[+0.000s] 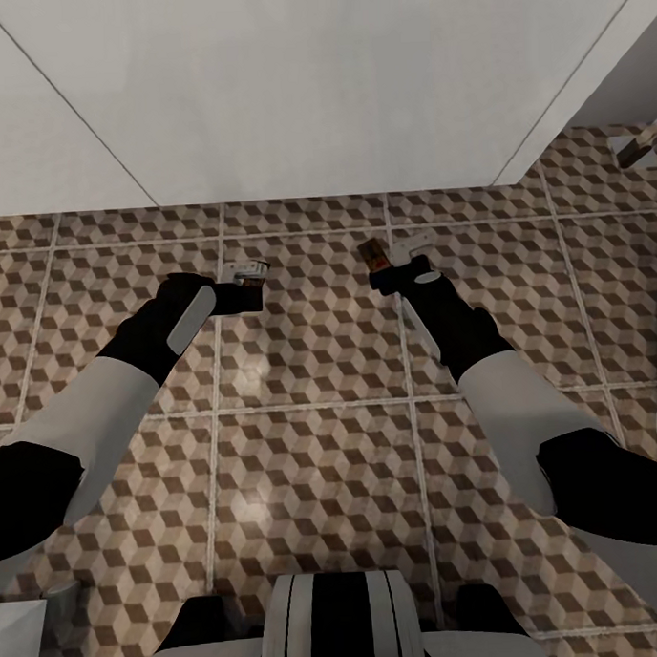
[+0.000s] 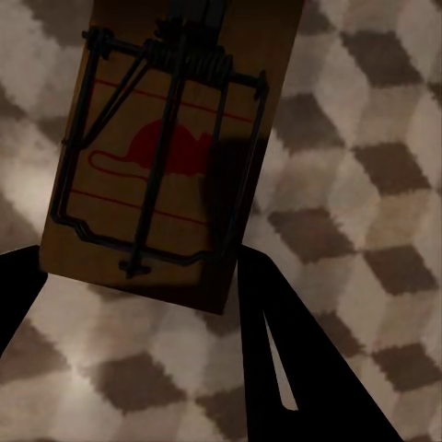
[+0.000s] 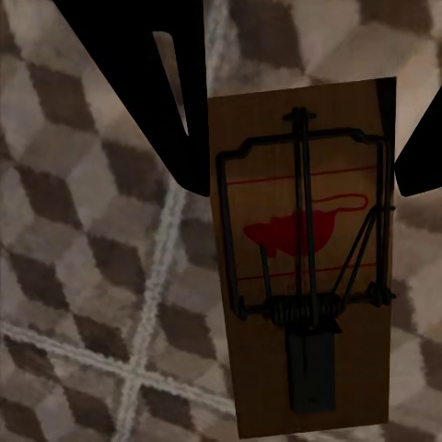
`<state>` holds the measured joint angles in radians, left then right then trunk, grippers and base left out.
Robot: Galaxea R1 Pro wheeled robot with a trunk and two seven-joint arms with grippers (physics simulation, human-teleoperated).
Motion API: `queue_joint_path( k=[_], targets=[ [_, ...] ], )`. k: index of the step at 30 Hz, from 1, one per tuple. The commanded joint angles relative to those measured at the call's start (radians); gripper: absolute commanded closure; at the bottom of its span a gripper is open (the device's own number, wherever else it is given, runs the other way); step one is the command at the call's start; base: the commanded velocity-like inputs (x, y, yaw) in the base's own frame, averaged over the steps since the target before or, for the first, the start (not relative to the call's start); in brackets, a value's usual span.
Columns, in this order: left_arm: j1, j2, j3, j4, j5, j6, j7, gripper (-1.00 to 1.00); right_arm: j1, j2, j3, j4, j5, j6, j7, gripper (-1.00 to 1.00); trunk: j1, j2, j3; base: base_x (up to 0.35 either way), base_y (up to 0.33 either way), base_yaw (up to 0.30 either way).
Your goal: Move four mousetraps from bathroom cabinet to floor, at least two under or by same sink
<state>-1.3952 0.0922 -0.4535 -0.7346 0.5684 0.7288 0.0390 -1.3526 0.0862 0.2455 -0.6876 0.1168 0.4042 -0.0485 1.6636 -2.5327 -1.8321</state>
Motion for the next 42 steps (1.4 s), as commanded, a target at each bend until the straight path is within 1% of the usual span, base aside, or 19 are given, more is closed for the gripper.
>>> queue_joint_path(
  k=[1,8,16,24,30,42],
  targets=[
    [-0.001,0.001,-0.005,-0.002,0.002,0.003,0.005,1.0,0.0,0.0,0.003,-0.001,0.007,0.004,-0.005,1.0,0.0,0.0,-0.001,0.004,0.0,0.0],
    [-0.001,0.001,-0.005,-0.003,0.002,0.003,0.005,1.0,0.0,0.0,0.004,0.001,0.007,-0.012,-0.005,1.0,0.0,0.0,-0.001,0.004,0.0,0.0],
    [-0.001,0.001,-0.005,-0.002,0.002,0.003,0.006,1.0,0.0,0.0,0.005,0.002,0.007,-0.015,-0.005,1.0,0.0,0.0,-0.001,0.122,0.0,0.0],
    [-0.001,0.001,-0.005,-0.002,0.002,0.003,0.006,1.0,0.0,0.0,0.005,0.003,0.006,-0.015,-0.004,1.0,0.0,0.0,-0.001,0.02,0.0,0.0],
    [-0.001,0.001,-0.006,-0.002,0.002,0.002,0.006,1.0,0.0,0.005,0.004,0.02,0.004,-0.015,-0.002,1.0,0.0,0.0,-0.001,0.001,0.0,0.0],
    [-0.001,0.003,-0.005,-0.002,0.002,0.002,0.007,1.0,0.0,0.013,0.003,0.023,0.001,-0.015,0.002,1.0,0.0,0.0,-0.001,0.0,0.0,0.0]
  ],
)
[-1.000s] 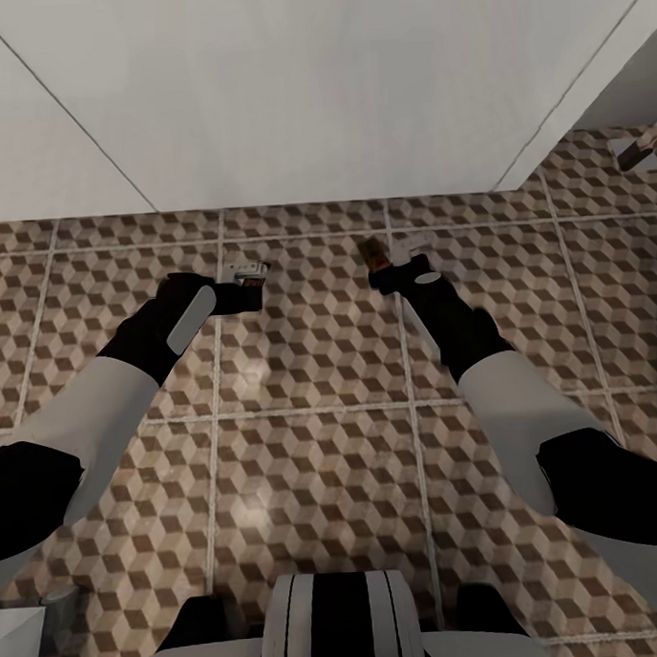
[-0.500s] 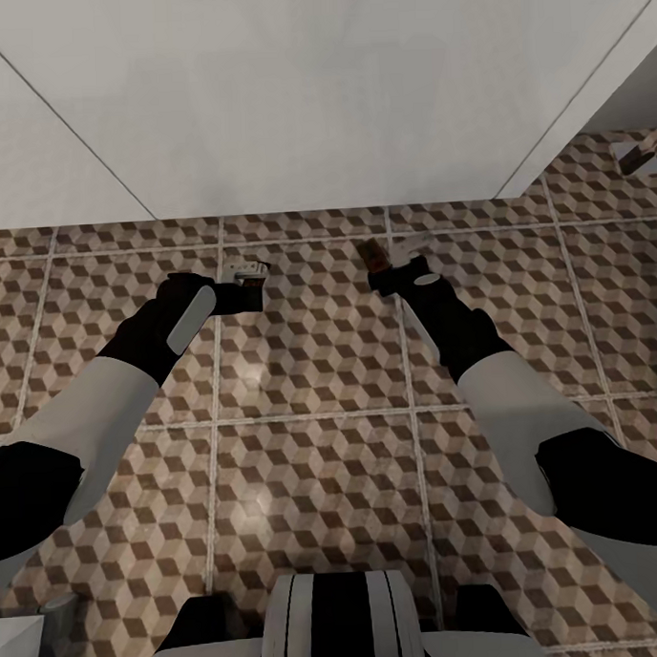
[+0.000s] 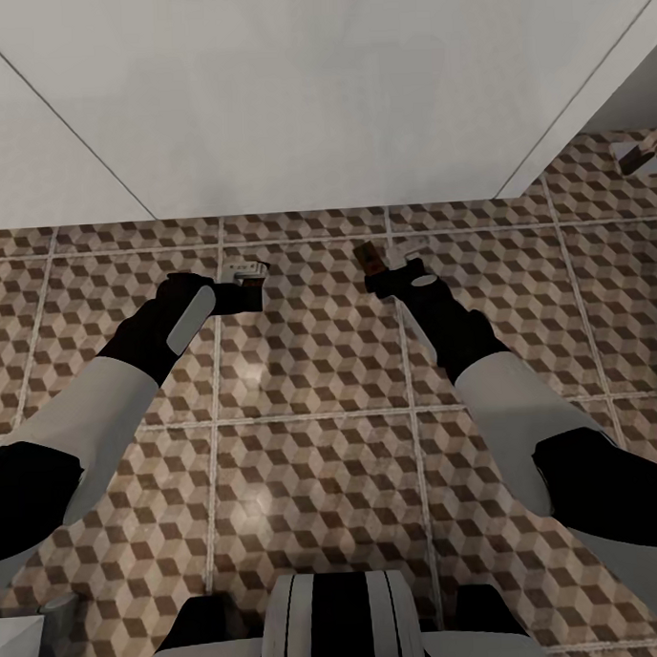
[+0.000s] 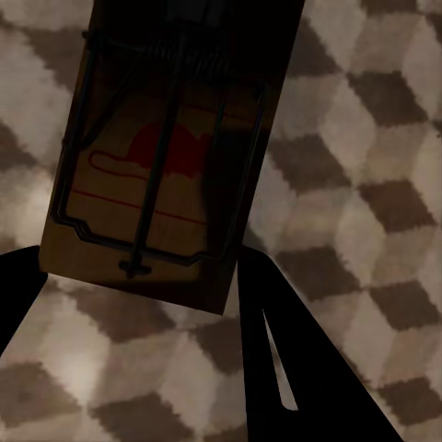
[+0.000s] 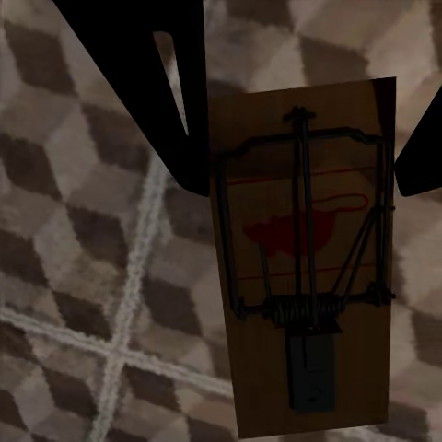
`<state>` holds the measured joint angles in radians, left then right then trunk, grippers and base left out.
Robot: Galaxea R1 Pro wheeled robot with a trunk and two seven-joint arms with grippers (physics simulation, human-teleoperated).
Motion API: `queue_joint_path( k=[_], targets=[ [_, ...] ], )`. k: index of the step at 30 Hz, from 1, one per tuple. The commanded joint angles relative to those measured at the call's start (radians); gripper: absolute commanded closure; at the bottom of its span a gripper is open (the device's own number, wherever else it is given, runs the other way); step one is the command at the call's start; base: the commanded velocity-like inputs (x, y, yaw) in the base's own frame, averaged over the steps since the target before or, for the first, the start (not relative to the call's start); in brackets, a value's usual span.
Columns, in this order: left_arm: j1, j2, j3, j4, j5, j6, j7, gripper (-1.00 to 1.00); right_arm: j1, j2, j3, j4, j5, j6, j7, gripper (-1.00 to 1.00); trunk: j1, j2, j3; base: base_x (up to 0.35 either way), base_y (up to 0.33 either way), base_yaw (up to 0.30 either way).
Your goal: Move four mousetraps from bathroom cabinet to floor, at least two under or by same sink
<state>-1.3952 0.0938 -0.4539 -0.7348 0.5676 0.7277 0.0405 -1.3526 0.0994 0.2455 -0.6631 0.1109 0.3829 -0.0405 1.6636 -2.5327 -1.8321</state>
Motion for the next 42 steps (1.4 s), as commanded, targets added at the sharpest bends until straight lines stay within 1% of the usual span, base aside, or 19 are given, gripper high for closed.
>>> queue_joint_path(
  k=[1,5,10,13,23,30,32,34,36,39,42],
  targets=[
    [-0.001,0.001,-0.005,-0.002,0.002,0.003,0.006,1.0,0.0,0.001,0.003,-0.001,0.007,0.007,-0.006,1.0,0.0,0.0,-0.001,0.0,0.0,0.0],
    [-0.001,0.001,-0.005,-0.002,0.002,0.003,0.006,1.0,0.0,0.002,0.003,-0.001,0.007,0.007,0.0,1.0,0.0,0.0,-0.001,0.024,0.0,0.0],
    [-0.001,0.001,-0.005,-0.002,0.002,0.003,0.006,1.0,0.0,0.003,0.002,-0.001,0.007,0.007,0.071,1.0,0.0,0.0,-0.001,0.073,0.0,0.0],
    [-0.001,0.001,-0.005,-0.002,0.002,0.003,0.006,1.0,0.0,0.003,0.002,-0.001,0.007,0.007,0.092,1.0,0.0,0.0,-0.001,0.092,0.0,0.0],
    [-0.001,0.001,-0.005,-0.001,0.002,0.003,0.007,1.0,0.0,0.003,0.0,-0.001,0.007,0.007,0.105,1.0,0.0,0.0,-0.001,0.115,0.0,0.0],
    [-0.001,0.001,-0.006,-0.002,0.002,0.003,0.007,1.0,0.0,0.003,0.0,0.007,0.007,0.006,0.105,1.0,0.0,0.0,-0.001,0.032,0.0,0.0],
    [-0.001,0.001,-0.007,-0.002,0.002,0.003,0.007,1.0,0.0,0.004,0.001,0.037,0.008,-0.003,0.104,1.0,0.0,0.0,-0.001,0.004,0.0,0.0],
    [-0.001,0.001,-0.007,-0.002,0.002,0.003,0.007,1.0,0.0,0.004,0.001,0.076,0.008,-0.028,0.103,1.0,0.0,0.0,-0.001,0.002,0.0,0.0],
    [-0.001,0.001,-0.008,-0.002,0.002,0.003,0.007,1.0,0.0,0.005,0.0,0.136,0.009,-0.08,0.099,1.0,0.0,0.0,-0.001,0.001,0.0,0.0],
    [-0.001,0.001,-0.008,-0.003,0.002,0.003,0.007,1.0,0.0,0.01,0.0,0.179,0.01,-0.117,0.096,1.0,0.0,0.0,-0.001,0.0,0.0,0.0],
    [-0.001,0.001,-0.009,-0.003,0.002,0.003,0.007,1.0,0.0,0.014,0.0,0.196,0.01,-0.13,0.095,1.0,0.0,0.0,-0.001,0.0,0.0,0.0]
  ],
)
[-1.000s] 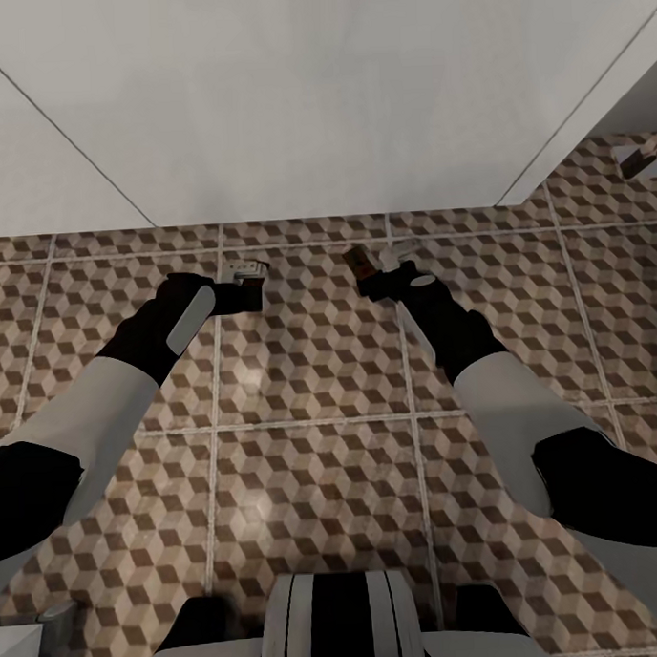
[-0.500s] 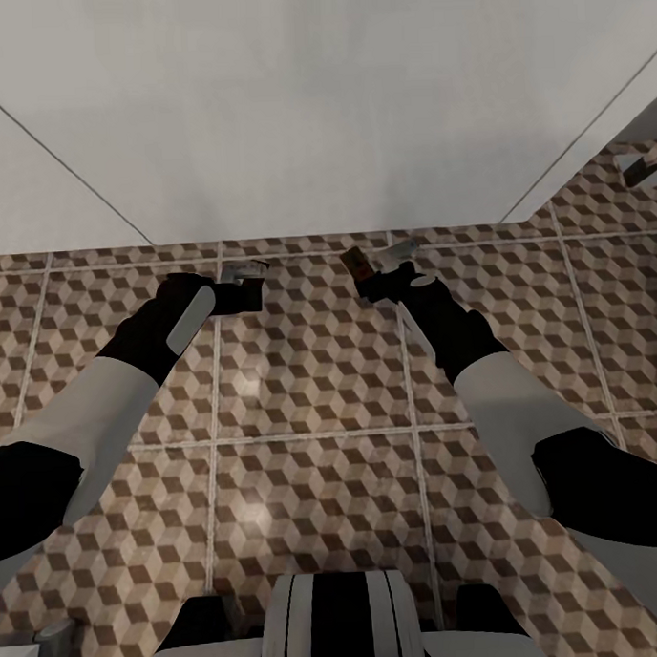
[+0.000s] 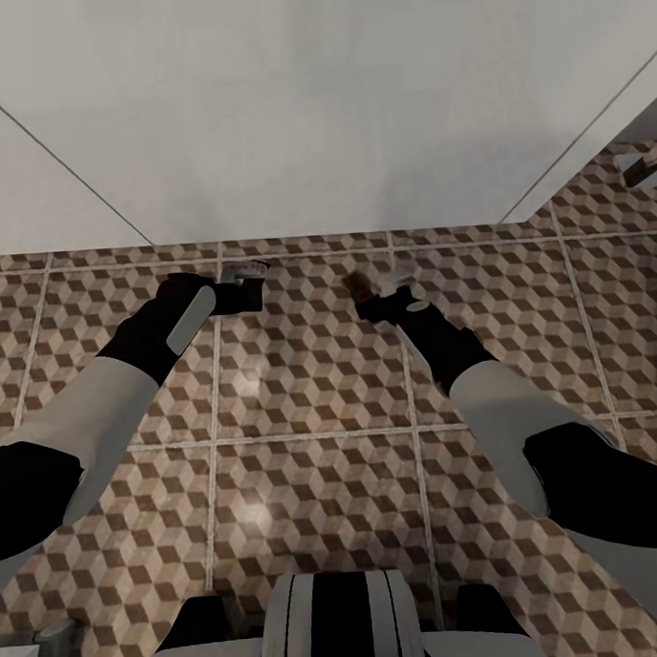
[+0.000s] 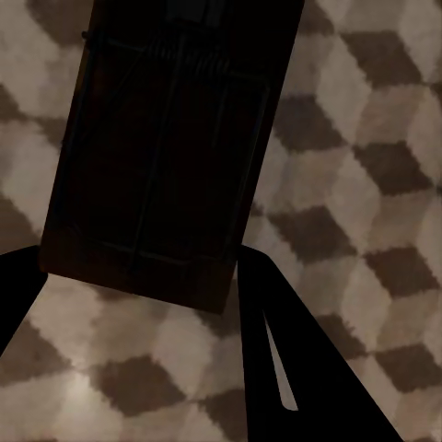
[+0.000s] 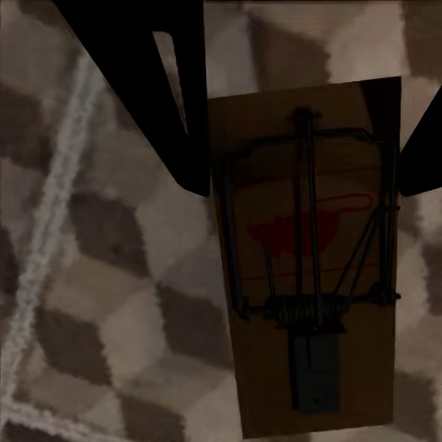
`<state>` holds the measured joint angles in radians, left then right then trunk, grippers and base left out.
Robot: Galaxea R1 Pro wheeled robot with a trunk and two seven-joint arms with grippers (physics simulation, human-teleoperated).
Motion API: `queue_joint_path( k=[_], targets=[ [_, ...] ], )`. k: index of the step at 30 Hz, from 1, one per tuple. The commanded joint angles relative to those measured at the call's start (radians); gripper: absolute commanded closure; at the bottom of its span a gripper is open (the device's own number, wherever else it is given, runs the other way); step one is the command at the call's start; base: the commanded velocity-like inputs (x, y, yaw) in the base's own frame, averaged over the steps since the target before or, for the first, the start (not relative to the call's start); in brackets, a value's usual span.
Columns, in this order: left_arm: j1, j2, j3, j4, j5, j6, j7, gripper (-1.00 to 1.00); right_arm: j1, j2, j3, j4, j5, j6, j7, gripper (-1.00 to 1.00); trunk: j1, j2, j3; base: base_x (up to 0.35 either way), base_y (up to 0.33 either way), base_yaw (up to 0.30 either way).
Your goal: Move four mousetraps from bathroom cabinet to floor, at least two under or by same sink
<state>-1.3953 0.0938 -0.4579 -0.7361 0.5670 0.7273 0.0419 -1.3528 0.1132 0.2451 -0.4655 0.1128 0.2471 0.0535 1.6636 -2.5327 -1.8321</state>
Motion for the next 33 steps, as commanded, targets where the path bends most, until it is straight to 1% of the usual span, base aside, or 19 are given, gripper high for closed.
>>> queue_joint_path(
  k=[1,22,26,29,33],
  targets=[
    [-0.001,0.001,-0.005,-0.002,0.003,0.003,0.006,1.0,0.0,0.001,0.0,0.003,0.008,0.003,0.0,1.0,0.0,0.0,-0.001,0.0,0.0,0.0],
    [0.002,0.001,-0.008,0.004,0.002,-0.001,0.004,1.0,0.0,0.003,0.0,0.048,0.008,-0.006,0.0,1.0,0.0,0.0,-0.001,0.0,0.0,0.0],
    [0.004,0.0,-0.009,0.044,-0.003,-0.064,0.004,1.0,0.0,0.004,0.0,0.048,0.008,-0.006,0.0,1.0,0.0,0.0,-0.001,0.0,0.0,0.0],
    [0.004,-0.005,-0.015,0.104,-0.009,-0.115,0.003,1.0,0.0,0.004,0.0,0.048,0.008,-0.006,0.0,1.0,0.0,0.0,-0.001,0.0,0.0,0.0],
    [0.004,-0.007,-0.027,0.132,-0.012,-0.131,0.003,1.0,0.0,0.003,0.0,0.048,0.008,-0.006,0.0,1.0,0.0,0.0,-0.001,0.0,0.0,0.0]
  ],
)
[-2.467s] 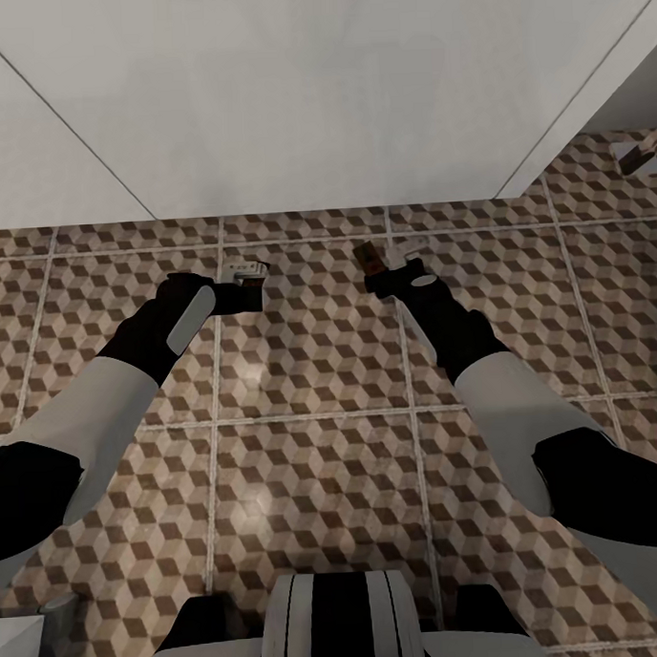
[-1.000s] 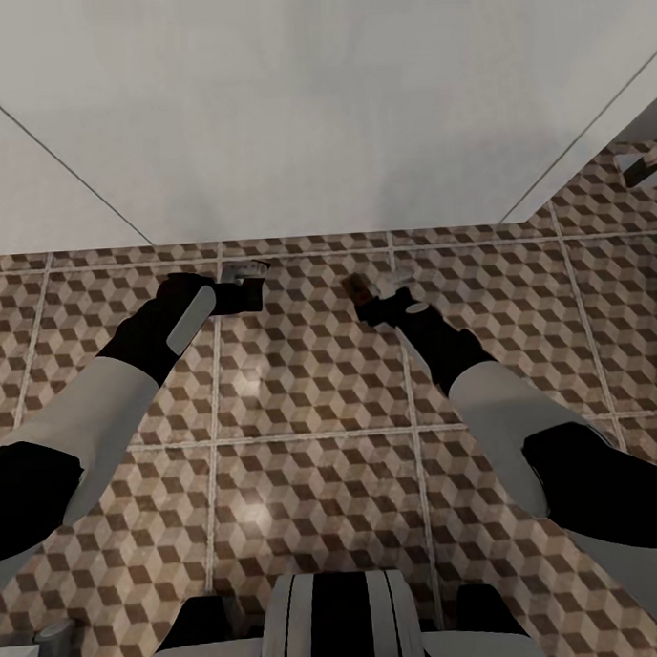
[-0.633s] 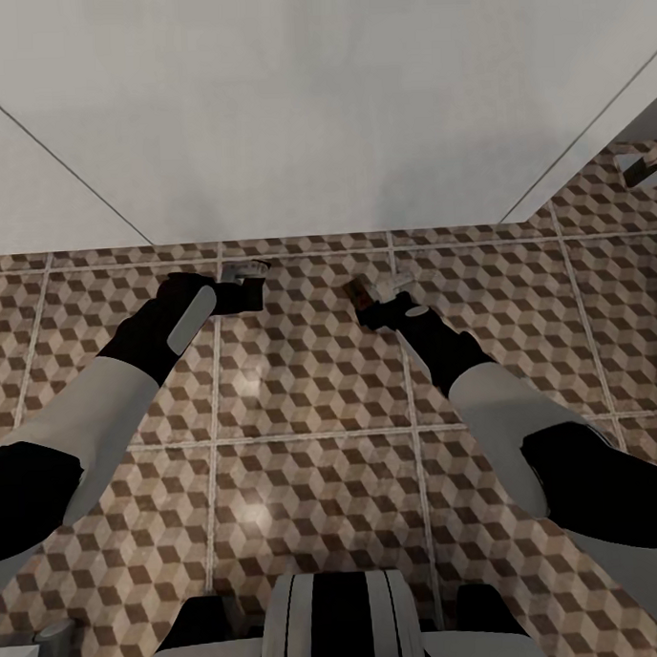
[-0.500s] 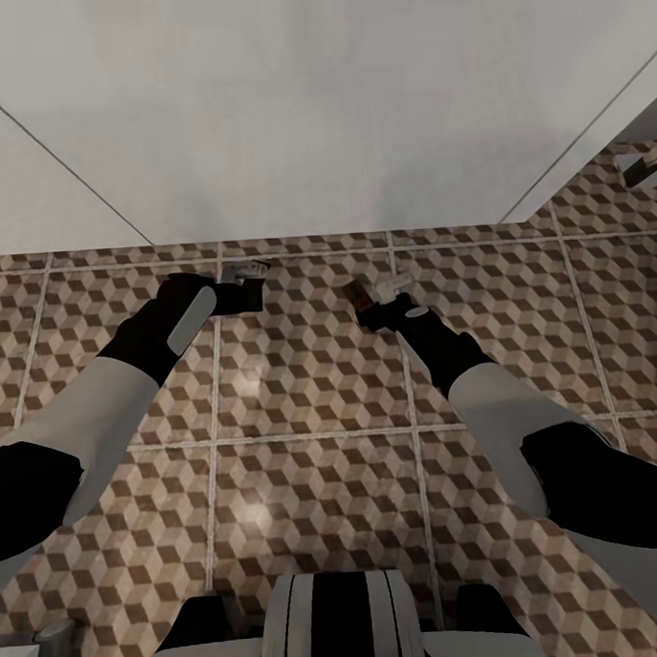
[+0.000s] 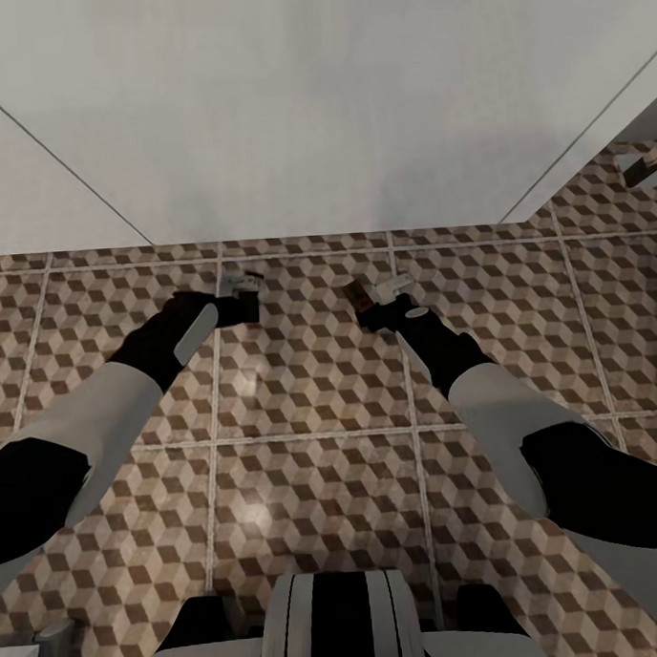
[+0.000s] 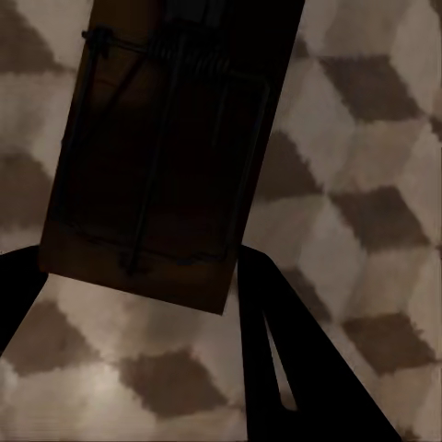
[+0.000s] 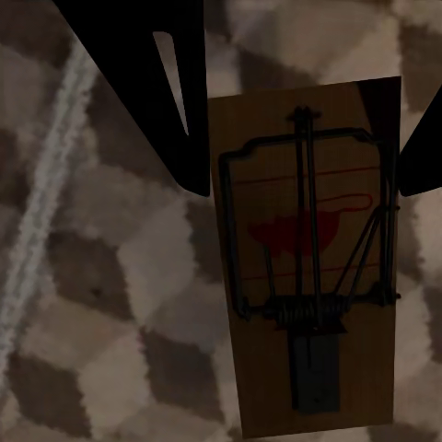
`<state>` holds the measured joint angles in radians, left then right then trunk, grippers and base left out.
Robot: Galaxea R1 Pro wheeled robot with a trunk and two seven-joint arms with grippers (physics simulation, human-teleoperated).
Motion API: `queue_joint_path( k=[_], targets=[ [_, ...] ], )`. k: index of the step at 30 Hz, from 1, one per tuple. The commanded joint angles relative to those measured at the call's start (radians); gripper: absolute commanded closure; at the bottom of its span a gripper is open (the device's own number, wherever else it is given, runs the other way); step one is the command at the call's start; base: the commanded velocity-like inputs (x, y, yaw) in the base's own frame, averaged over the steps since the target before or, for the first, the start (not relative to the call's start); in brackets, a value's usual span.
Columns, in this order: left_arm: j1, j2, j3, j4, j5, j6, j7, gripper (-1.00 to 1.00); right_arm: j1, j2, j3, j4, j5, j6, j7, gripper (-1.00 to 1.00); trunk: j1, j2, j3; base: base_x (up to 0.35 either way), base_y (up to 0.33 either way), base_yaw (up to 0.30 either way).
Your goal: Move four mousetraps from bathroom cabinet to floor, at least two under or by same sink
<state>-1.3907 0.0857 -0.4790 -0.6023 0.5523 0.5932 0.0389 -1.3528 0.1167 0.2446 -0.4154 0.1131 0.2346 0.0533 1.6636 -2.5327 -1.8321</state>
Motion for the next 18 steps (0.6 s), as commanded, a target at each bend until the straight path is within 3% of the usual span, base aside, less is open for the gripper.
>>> queue_joint_path(
  k=[1,8,18],
  targets=[
    [-0.001,0.001,-0.011,0.005,0.002,0.0,0.006,1.0,0.0,0.0,0.001,-0.002,0.008,0.006,0.0,1.0,0.0,0.0,-0.001,0.0,0.0,0.0],
    [-0.001,0.0,-0.026,0.037,0.002,-0.008,0.004,1.0,0.0,0.0,0.001,-0.002,0.008,0.006,0.0,1.0,0.0,0.0,-0.001,0.0,0.0,0.0],
    [-0.001,-0.012,-0.04,0.11,0.002,-0.09,0.003,1.0,0.0,0.0,0.001,-0.002,0.008,0.006,0.0,1.0,0.0,0.0,-0.001,0.0,0.0,0.0]
  ],
)
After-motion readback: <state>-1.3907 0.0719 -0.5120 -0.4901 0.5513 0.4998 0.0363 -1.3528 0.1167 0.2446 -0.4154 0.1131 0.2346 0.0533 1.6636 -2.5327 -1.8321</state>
